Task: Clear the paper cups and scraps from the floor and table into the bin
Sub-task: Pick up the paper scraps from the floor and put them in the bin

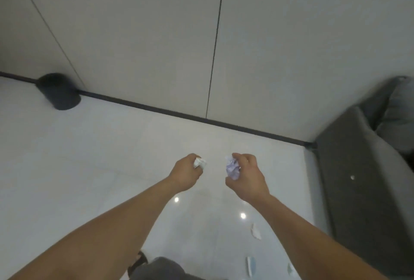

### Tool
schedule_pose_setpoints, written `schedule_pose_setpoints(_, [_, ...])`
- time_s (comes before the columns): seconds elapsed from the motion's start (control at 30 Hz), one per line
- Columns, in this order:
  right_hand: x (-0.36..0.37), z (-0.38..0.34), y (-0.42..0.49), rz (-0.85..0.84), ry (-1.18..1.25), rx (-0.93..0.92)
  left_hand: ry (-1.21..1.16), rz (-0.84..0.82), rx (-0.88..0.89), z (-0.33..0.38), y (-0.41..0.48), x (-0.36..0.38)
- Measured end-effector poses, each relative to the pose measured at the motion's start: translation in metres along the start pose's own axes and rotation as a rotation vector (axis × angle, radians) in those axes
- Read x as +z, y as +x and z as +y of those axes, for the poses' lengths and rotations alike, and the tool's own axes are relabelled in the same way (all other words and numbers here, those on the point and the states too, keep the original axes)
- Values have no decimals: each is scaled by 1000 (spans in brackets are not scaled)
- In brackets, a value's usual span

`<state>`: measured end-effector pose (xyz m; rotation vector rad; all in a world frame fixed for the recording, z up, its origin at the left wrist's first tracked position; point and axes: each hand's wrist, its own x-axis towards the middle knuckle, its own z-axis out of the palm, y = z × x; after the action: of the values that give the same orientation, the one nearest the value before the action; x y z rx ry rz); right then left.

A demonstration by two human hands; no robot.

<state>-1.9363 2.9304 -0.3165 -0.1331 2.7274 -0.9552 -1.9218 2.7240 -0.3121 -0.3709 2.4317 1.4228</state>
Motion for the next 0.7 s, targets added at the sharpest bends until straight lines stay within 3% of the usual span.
schedule_pose_setpoints(0.37, [151, -233, 85, -151, -96, -267, -161, 341, -127, -123, -6, -256])
schedule_pose_setpoints(0.7, [245, -380, 175, -273, -108, -444, -169, 488, -204, -180, 33, -406])
